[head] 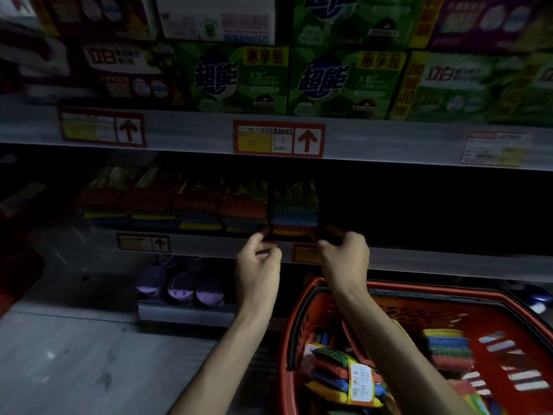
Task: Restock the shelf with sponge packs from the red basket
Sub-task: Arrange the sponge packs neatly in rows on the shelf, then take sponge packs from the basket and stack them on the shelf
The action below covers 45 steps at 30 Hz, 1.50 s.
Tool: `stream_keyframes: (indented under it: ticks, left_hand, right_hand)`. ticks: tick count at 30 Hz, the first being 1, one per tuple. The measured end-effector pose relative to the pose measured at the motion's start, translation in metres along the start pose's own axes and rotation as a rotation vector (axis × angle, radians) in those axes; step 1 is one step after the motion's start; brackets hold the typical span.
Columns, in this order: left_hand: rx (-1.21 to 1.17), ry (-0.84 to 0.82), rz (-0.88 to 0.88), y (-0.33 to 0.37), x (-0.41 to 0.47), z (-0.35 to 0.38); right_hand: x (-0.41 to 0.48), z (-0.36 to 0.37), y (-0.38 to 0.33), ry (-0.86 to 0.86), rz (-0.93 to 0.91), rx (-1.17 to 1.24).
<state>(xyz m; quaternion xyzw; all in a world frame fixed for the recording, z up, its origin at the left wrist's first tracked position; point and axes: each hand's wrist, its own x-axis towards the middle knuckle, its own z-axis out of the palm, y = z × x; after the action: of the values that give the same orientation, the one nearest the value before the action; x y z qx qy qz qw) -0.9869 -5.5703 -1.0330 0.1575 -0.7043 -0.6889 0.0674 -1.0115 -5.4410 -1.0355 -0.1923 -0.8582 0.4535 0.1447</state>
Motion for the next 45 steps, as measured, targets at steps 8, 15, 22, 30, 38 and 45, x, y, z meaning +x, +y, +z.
stream_keyframes:
  ticks: [8,15,22,30,38,45]
  left_hand:
    - [-0.021,-0.004,-0.008,-0.002,0.001,0.002]
    - [-0.051,0.005,0.023,0.001,-0.003,0.001]
    - [-0.049,-0.004,0.033,0.006,-0.006,-0.002]
    - [-0.025,-0.045,0.033,0.011,-0.026,-0.013]
    - [0.120,-0.325,0.182,0.009,-0.092,0.001]
    - [0.731,-0.501,0.650,-0.022,-0.126,0.036]
  right_hand:
    - [-0.005,-0.002,-0.002,-0.018,-0.057,0.078]
    - [-0.013,-0.006,-0.003,-0.045,-0.080,0.120]
    - [-0.014,-0.009,0.001,-0.062,-0.110,0.112]
    - [-0.018,-0.043,0.015,-0.089,-0.235,0.098]
    - [-0.022,-0.157,0.054,-0.349,-0.450,-0.210]
    - [-0.018,-0.264,0.127,-0.714,-0.397,-0.797]
